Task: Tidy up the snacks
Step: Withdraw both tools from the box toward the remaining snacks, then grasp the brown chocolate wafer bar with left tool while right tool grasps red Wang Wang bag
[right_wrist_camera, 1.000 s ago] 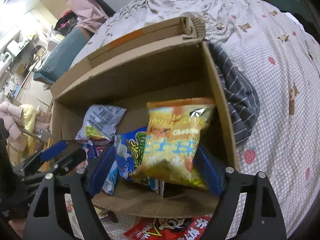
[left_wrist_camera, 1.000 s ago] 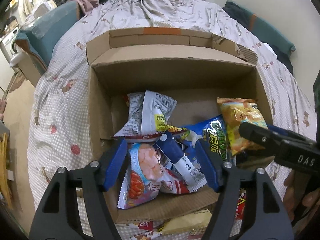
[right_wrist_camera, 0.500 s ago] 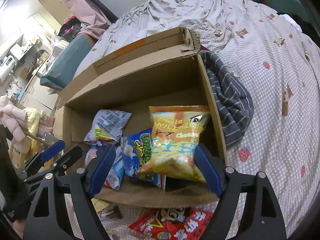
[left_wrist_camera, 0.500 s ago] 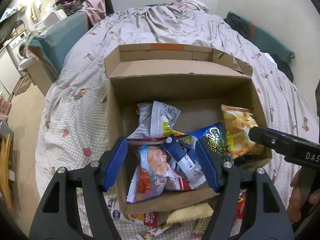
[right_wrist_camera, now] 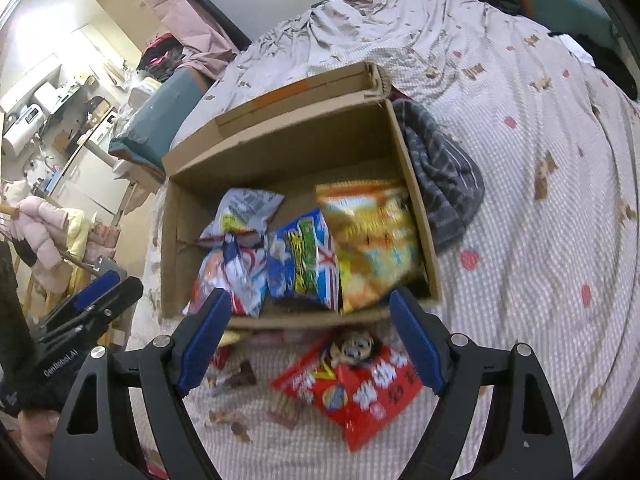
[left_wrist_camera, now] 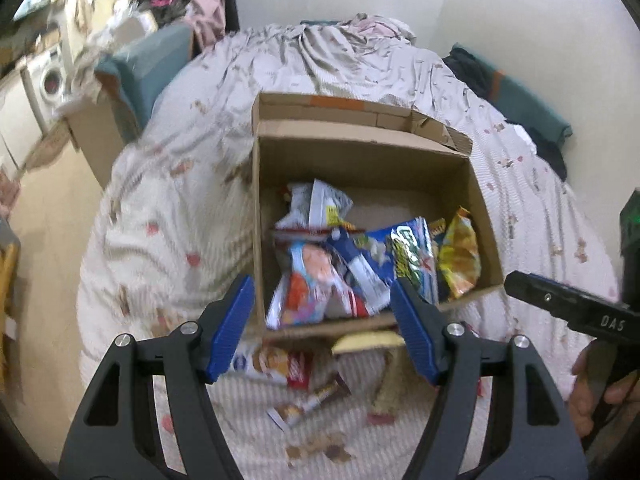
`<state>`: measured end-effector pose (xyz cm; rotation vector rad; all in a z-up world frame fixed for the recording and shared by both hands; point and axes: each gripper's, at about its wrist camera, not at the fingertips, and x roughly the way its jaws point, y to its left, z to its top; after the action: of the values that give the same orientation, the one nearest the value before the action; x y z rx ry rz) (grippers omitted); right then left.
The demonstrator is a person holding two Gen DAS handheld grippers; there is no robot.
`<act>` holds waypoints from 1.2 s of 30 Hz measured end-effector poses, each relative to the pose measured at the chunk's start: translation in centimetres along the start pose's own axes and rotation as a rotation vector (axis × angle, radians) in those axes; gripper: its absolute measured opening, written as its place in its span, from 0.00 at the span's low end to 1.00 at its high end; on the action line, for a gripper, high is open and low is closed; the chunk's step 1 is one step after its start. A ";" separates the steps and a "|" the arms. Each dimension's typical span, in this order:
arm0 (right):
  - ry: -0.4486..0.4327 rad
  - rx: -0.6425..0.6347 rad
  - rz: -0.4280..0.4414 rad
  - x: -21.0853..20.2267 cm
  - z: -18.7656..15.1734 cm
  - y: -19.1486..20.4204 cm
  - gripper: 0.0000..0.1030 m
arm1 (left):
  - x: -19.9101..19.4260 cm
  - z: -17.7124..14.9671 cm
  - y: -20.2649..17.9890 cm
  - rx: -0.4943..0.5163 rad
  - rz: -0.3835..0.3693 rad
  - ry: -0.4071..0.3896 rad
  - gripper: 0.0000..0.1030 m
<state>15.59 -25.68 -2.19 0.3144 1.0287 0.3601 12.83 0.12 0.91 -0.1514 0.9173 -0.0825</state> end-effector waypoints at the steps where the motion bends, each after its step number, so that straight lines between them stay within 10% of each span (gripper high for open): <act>1: 0.002 0.008 0.004 -0.2 -0.4 -0.1 0.81 | -0.2 -0.3 0.1 -0.008 0.003 0.001 0.65; 26: 0.063 0.147 0.005 -1.2 -5.2 -3.5 0.90 | -1.2 -5.9 3.5 -0.130 0.097 0.103 0.85; 36: 0.088 0.221 0.008 -0.6 -5.3 -4.9 0.90 | 6.2 -8.6 1.7 -0.028 0.072 0.380 0.78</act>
<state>11.41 -29.93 -6.29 0.5045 1.1565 0.2699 9.76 0.18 -9.43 -0.1308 1.3023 -0.0319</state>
